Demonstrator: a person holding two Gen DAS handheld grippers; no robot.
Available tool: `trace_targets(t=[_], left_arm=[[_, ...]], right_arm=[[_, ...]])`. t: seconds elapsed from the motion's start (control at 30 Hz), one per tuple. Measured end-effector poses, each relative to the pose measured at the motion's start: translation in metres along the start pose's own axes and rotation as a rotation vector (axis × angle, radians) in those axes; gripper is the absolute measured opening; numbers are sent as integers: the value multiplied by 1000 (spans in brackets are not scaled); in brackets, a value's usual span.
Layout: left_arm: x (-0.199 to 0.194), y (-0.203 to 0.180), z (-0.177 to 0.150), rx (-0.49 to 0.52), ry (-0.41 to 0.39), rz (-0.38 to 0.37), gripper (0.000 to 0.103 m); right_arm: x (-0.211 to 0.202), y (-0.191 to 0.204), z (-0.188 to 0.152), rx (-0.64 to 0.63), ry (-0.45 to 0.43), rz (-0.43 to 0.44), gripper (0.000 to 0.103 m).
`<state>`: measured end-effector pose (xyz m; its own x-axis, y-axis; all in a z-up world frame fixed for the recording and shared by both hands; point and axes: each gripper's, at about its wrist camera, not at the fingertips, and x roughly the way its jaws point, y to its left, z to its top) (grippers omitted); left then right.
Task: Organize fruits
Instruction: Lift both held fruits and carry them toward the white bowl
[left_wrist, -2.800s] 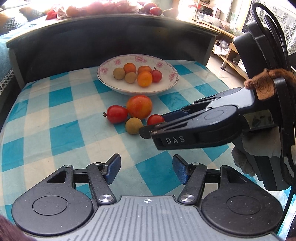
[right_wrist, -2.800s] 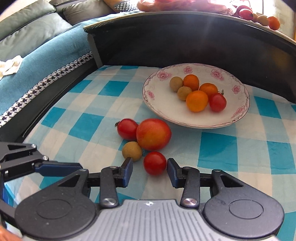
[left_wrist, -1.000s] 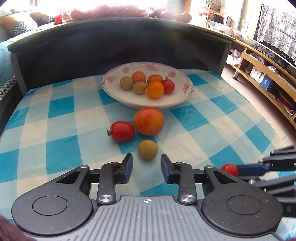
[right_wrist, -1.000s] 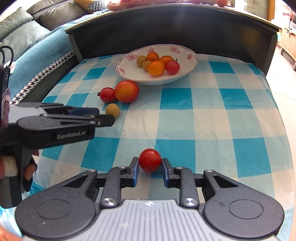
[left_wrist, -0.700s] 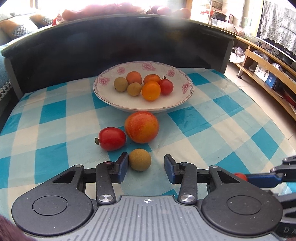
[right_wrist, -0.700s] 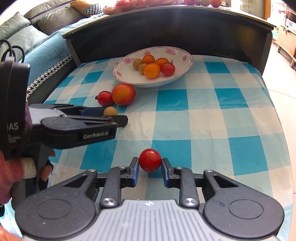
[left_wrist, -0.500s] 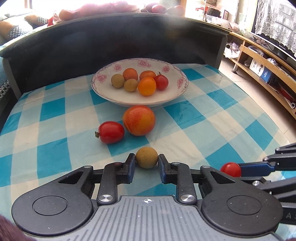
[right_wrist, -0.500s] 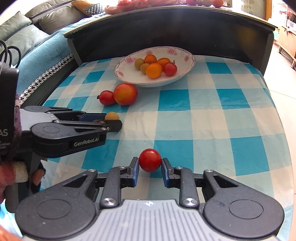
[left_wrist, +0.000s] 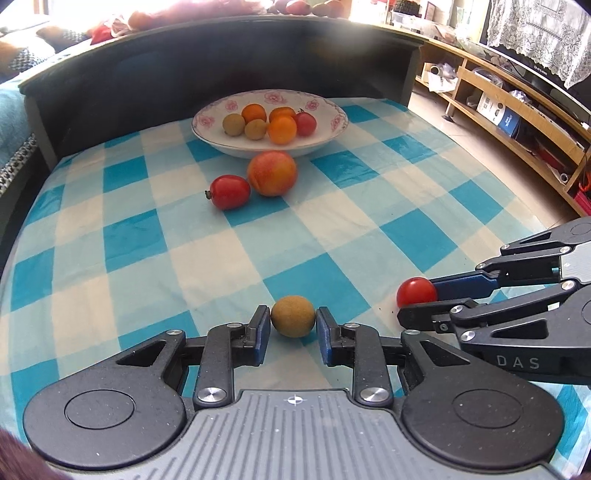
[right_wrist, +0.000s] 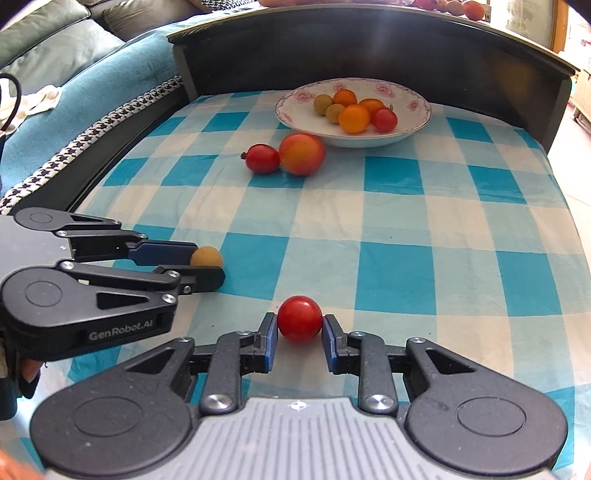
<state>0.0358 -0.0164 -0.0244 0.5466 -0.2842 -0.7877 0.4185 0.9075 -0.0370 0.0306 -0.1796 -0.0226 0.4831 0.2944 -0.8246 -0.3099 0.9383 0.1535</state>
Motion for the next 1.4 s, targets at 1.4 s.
trace_targets(t=[1.4], left_arm=[[5,-16,-5,69,-19,24,39]], right_arm=[[1,7,0,-39,-5,-62,30]])
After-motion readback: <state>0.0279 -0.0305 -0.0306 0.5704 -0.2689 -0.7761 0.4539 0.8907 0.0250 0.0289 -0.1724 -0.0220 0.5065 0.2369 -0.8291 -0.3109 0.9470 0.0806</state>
